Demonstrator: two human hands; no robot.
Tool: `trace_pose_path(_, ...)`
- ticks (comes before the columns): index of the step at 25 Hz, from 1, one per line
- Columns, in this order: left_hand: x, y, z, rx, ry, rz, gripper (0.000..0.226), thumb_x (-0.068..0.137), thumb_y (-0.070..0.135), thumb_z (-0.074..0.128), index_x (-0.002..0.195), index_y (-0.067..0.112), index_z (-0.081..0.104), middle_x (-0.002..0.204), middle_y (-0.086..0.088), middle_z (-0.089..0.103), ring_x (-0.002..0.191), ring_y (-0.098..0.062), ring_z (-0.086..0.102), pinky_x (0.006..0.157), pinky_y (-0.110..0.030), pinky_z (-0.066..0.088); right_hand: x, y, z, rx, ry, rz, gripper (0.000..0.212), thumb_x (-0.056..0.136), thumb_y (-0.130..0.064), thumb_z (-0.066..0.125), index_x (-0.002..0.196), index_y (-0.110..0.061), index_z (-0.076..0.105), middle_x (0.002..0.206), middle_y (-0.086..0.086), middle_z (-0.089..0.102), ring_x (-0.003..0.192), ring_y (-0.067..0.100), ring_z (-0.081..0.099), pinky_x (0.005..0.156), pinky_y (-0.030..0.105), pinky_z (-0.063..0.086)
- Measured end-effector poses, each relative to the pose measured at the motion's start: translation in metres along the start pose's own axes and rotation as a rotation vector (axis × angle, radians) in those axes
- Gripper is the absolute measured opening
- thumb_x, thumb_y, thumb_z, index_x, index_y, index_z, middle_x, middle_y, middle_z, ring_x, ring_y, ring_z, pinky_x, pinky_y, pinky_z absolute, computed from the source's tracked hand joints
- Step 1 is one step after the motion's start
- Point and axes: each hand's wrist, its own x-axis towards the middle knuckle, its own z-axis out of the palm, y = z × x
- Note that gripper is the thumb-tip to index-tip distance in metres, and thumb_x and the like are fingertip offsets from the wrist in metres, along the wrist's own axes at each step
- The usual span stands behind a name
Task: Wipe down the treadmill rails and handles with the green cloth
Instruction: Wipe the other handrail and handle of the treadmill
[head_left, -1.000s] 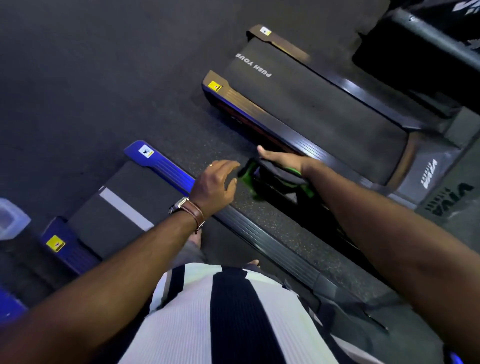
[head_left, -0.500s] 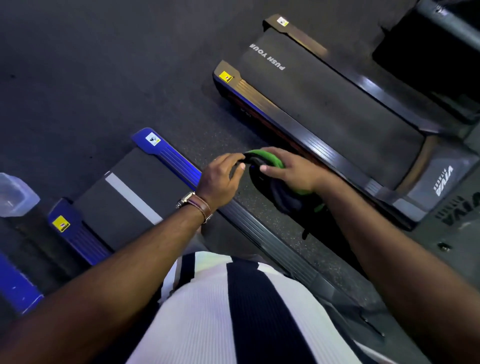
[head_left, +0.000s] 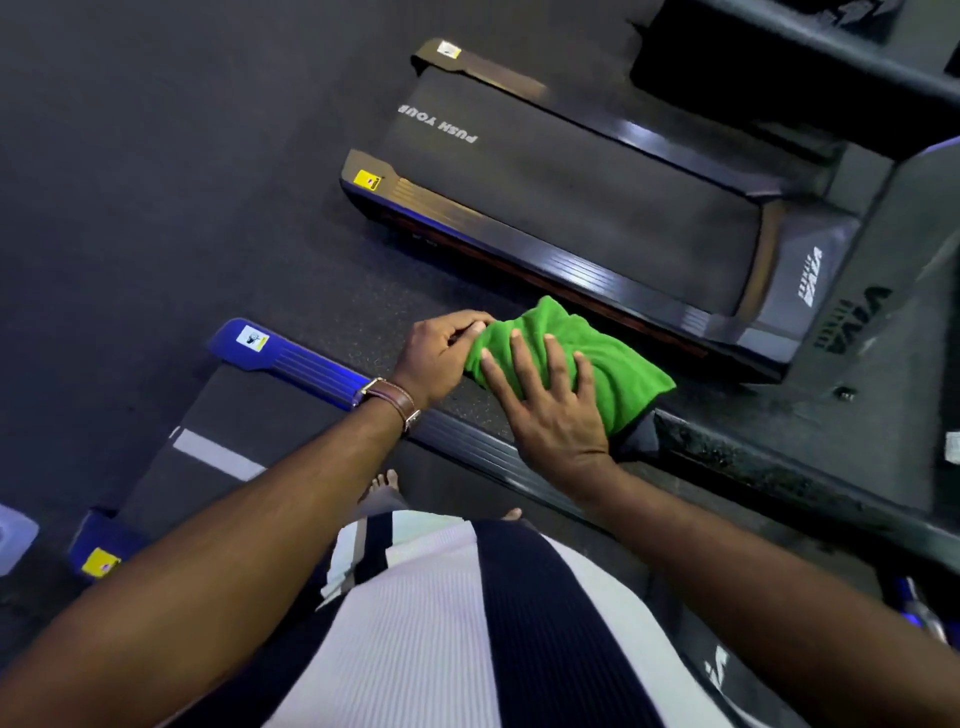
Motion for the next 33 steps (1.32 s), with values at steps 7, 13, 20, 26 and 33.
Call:
trace_pose_path(7,0.012,-0.004,-0.015,0.016,-0.2,0.037,0.024,0.09,0.024,0.053,0.104,0.017,0.072,0.102,0.005,0.071,0.098,-0.006,0.064,0.089,-0.018,0.047,-0.057,0.039,-0.026,0.102,0.053,-0.067,0.045,0.092,-0.011,0.049,0.134,-0.023,0.059,0.153,0.005,0.04,0.115,0.035,0.054,0.096,0.046,0.04)
trace_pose_path(13,0.016,-0.011,-0.024,0.052,-0.293,0.119,0.024,0.094,0.024,0.053,0.108,0.015,0.07,0.105,0.003,0.07,0.098,-0.009,0.063,0.085,-0.017,0.048,-0.035,-0.057,-0.082,1.156,1.094,1.527,0.056,0.097,-0.004,0.051,0.149,-0.016,0.033,0.143,-0.001,0.046,0.127,0.01,0.051,0.104,0.021,0.04)
trace_pose_path(20,0.016,-0.017,-0.019,0.042,-0.323,0.161,0.03,0.093,0.027,0.05,0.11,0.011,0.068,0.105,-0.002,0.07,0.095,-0.008,0.061,0.084,-0.012,0.045,0.045,-0.094,-0.027,1.503,1.079,2.034,0.061,0.098,-0.019,0.055,0.149,-0.014,0.022,0.146,0.009,0.042,0.126,0.022,0.049,0.108,0.037,0.04)
trace_pose_path(26,0.016,-0.017,-0.022,0.067,-0.298,0.179,0.024,0.093,0.021,0.051,0.109,0.013,0.068,0.102,0.004,0.068,0.091,0.001,0.056,0.079,-0.003,0.039,0.036,-0.125,-0.014,1.529,1.192,2.193,0.042,0.095,-0.011,0.06,0.127,-0.021,0.037,0.132,0.011,0.054,0.106,0.024,0.06,0.102,0.049,0.048)
trace_pose_path(33,0.018,-0.018,-0.022,0.07,-0.31,0.14,0.028,0.091,0.032,0.051,0.109,0.02,0.069,0.099,0.006,0.07,0.09,-0.005,0.06,0.081,-0.018,0.044,0.085,-0.121,-0.016,1.628,1.163,2.041,0.069,0.092,-0.046,0.057,0.149,-0.027,0.022,0.132,-0.006,0.043,0.116,0.016,0.052,0.107,0.038,0.04)
